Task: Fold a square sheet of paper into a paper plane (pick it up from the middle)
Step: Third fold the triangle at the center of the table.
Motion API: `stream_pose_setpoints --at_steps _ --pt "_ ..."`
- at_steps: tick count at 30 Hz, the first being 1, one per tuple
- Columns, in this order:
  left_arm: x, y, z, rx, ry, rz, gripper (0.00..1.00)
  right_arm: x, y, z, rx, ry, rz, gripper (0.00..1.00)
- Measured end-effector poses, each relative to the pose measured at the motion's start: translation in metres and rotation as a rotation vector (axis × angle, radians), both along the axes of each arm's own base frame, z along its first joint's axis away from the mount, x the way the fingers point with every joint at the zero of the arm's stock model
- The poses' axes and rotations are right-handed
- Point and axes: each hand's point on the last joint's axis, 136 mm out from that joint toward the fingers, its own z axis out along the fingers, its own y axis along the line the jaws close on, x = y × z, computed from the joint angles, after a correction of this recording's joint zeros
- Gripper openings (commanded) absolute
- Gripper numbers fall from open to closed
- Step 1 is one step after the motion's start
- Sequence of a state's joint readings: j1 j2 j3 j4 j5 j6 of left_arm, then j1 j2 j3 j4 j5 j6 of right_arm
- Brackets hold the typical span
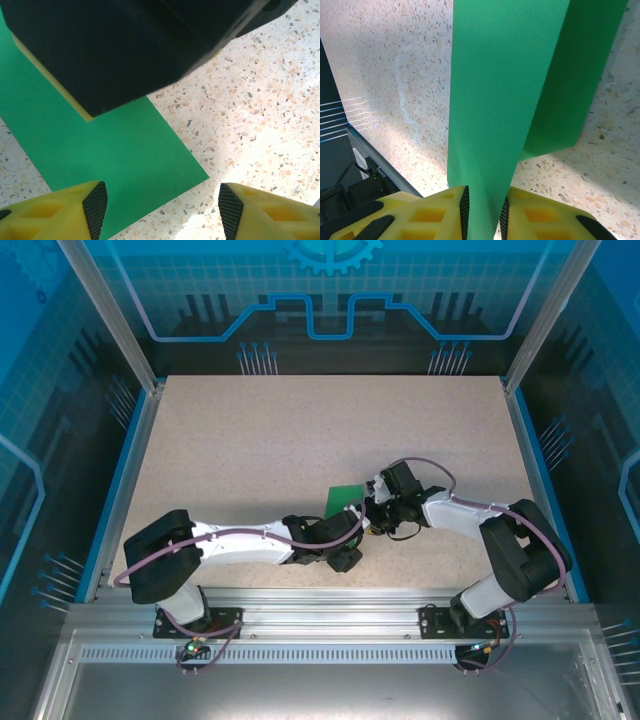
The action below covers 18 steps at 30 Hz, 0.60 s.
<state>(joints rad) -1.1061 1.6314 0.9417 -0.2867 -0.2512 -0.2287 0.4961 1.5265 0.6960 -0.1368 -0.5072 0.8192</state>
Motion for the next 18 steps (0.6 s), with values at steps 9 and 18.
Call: stream_pose_setpoints --at_steps 9,18 --pt "0.0090 -0.0010 -0.0027 0.039 -0.052 0.024 0.57 0.0048 -0.0064 -0.0039 -0.020 0.001 -0.026 0.25" --pt "0.0087 0.0050 0.0033 0.037 -0.078 0.030 0.33 0.0037 -0.0041 -0.0021 -0.006 0.003 -0.017 0.25"
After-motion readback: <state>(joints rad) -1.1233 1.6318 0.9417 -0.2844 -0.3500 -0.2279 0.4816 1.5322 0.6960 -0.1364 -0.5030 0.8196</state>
